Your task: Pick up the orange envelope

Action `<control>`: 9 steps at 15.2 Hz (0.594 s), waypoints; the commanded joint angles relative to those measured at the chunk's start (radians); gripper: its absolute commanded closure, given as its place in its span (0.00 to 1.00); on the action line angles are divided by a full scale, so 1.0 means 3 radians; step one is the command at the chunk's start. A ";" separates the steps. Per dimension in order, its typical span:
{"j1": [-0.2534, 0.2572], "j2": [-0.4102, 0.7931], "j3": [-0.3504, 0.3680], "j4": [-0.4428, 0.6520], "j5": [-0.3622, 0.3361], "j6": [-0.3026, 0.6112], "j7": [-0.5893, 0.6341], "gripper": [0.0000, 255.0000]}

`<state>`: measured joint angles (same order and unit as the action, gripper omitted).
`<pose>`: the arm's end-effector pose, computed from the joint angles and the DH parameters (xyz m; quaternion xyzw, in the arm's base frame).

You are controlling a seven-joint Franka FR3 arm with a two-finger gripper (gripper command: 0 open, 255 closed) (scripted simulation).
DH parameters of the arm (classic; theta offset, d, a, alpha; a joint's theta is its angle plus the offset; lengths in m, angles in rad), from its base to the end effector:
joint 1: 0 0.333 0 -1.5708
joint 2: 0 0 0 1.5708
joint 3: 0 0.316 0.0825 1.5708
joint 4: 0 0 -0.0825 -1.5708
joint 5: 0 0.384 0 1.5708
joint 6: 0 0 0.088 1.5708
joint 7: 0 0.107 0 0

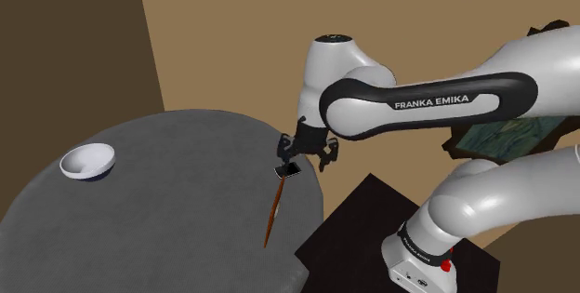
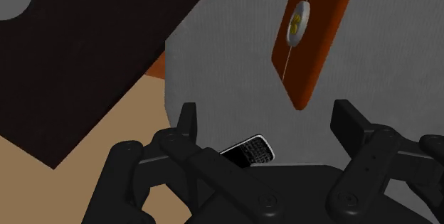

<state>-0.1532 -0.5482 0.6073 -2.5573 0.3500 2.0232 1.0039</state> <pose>0.3432 0.1871 0.4129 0.9221 -0.3863 -0.0191 0.0106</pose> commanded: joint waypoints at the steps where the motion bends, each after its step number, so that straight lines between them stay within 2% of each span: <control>1: -0.0120 0.0236 0.0211 0.0029 0.0004 0.0229 0.0363 0.00; 5: -0.0443 0.0831 0.0659 0.0170 -0.0195 0.0682 0.1139 0.00; 9: -0.0490 0.0996 0.0742 0.0091 -0.0274 0.0906 0.1207 0.00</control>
<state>-0.2917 -0.2701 0.8198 -2.5282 0.2793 2.2737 1.3546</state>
